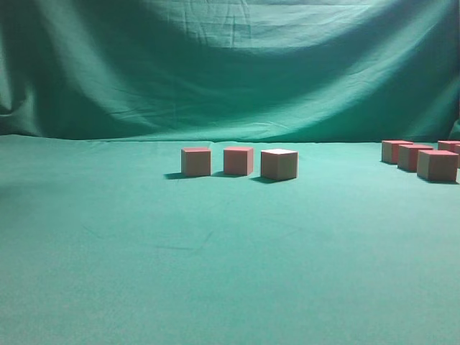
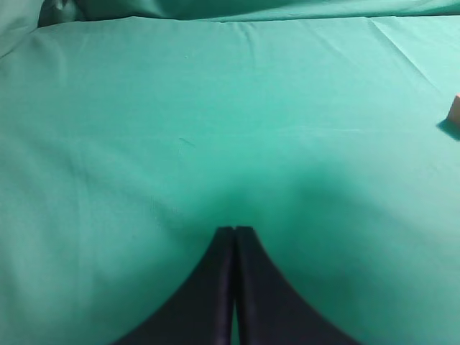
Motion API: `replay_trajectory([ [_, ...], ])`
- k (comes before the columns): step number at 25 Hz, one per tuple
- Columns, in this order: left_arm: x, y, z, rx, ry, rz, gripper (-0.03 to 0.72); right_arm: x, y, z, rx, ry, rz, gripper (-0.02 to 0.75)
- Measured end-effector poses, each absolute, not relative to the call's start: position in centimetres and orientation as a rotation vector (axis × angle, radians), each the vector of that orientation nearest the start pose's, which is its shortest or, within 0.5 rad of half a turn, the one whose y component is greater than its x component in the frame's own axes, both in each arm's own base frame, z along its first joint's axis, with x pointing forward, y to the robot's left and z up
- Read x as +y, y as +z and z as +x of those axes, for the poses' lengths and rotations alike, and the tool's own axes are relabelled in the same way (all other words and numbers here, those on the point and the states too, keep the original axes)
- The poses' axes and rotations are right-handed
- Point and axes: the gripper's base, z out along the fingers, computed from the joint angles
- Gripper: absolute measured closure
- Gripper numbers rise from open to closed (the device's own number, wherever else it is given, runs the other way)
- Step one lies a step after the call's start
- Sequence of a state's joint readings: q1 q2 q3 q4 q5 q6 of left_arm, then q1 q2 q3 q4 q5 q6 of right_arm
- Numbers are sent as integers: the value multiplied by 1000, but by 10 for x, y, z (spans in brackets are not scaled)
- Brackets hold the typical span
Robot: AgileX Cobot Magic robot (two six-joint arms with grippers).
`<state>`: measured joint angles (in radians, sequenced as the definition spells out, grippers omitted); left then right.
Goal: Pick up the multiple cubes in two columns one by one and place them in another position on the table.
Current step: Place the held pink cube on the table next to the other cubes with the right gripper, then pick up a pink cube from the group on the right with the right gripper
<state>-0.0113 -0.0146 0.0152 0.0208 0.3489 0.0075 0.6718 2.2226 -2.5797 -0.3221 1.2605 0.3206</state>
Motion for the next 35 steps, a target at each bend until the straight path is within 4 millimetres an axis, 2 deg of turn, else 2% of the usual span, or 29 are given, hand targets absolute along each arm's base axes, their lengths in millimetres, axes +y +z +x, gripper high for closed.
replay_trajectory([
  [4,0,177,53,1833,18,30,688,244,439,375,2235,206,-381,356],
  [7,0,177,53,1833,18,30,688,223,471,354,2189,261,-389,356],
  [10,0,177,53,1833,18,30,688,208,483,331,2199,243,-422,356],
  [12,0,177,53,1833,18,30,688,200,481,319,2236,221,-445,356],
  [16,0,177,53,1833,18,30,688,182,458,299,2341,111,-469,356],
  [19,0,177,53,1833,18,30,688,162,438,290,2414,-7,-412,356],
  [26,0,177,53,1833,18,30,688,85,380,275,2616,-211,-166,356],
  [30,0,177,53,1833,18,30,688,51,343,268,2696,-202,-22,356],
  [31,0,177,53,1833,18,30,688,51,343,268,2696,-202,-22,356],
  [35,0,177,53,1833,18,30,688,30,296,263,2770,-215,50,356],
])
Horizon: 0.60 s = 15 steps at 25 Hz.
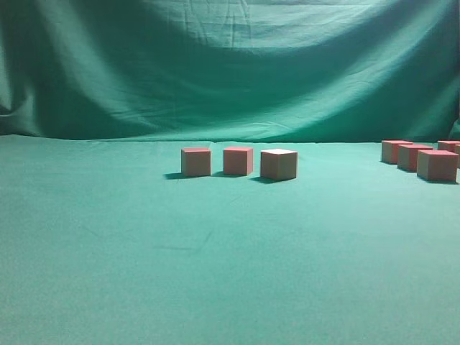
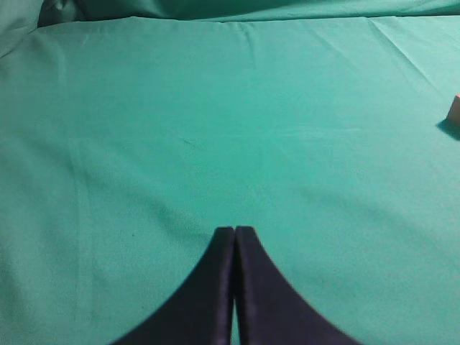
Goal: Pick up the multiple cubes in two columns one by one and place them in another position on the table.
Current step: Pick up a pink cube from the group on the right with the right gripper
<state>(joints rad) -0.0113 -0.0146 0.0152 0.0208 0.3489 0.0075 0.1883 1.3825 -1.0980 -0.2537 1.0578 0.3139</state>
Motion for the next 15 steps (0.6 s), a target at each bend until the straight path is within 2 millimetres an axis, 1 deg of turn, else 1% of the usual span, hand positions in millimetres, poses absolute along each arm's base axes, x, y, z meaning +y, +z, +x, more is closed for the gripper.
replay_trajectory([
  [4,0,177,53,1833,18,30,688,10,264,262,2762,-209,118,356],
  [7,0,177,53,1833,18,30,688,0,249,271,2747,-184,168,356],
  [11,0,177,53,1833,18,30,688,-2,225,288,2770,-163,109,356],
  [15,0,177,53,1833,18,30,688,0,202,300,2806,-151,72,356],
])
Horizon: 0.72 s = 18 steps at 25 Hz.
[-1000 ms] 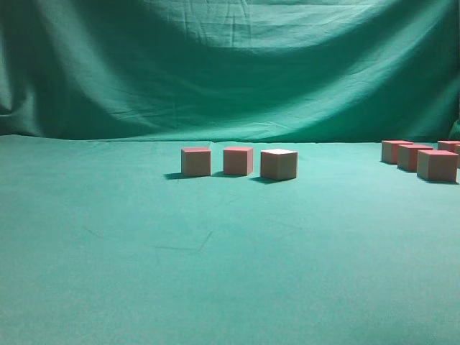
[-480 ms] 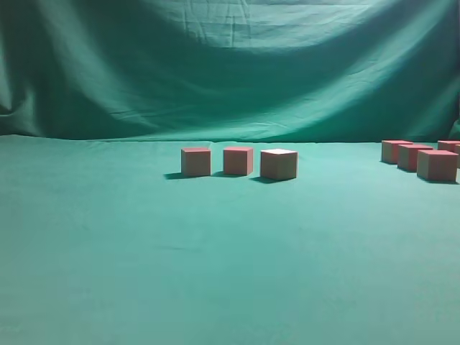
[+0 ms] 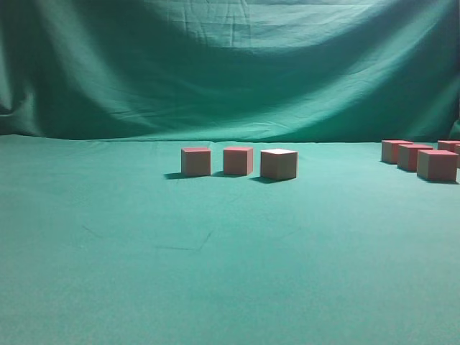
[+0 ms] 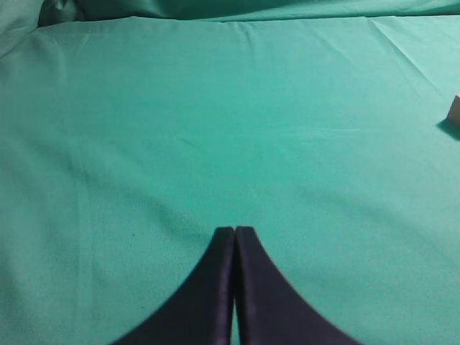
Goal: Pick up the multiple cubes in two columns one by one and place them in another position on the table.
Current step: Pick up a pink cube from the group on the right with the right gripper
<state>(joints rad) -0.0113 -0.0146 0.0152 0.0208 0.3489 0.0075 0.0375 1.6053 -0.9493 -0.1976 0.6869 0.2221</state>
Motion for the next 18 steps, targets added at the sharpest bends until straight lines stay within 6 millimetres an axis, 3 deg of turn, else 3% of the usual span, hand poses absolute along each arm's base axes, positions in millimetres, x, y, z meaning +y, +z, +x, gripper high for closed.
replay_trajectory([
  [18,0,177,53,1833,18,30,688,-1,163,324,2772,-133,19,356],
])
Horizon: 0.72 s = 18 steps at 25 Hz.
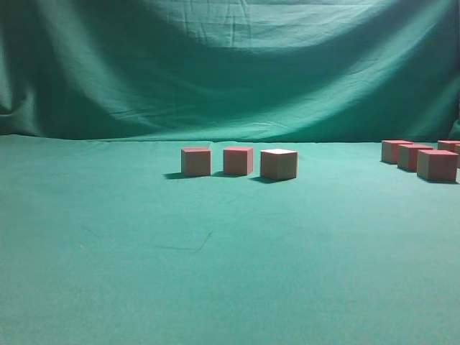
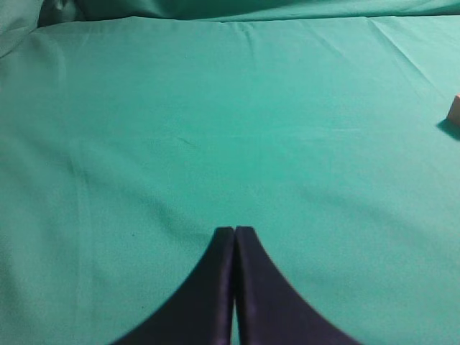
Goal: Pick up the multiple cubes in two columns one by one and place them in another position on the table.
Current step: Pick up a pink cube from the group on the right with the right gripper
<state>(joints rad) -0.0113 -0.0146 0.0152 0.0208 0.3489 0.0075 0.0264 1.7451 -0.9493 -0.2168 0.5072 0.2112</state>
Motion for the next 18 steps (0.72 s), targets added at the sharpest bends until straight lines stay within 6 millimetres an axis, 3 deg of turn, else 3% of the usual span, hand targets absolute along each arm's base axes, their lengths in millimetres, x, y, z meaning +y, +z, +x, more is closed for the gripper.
replay_trajectory([
  [6,0,177,53,1833,18,30,688,-1,163,325,2760,-128,17,356],
  [9,0,177,53,1833,18,30,688,-1,163,325,2763,-129,20,470],
  [18,0,177,53,1833,18,30,688,-2,167,324,2823,-143,53,465],
])
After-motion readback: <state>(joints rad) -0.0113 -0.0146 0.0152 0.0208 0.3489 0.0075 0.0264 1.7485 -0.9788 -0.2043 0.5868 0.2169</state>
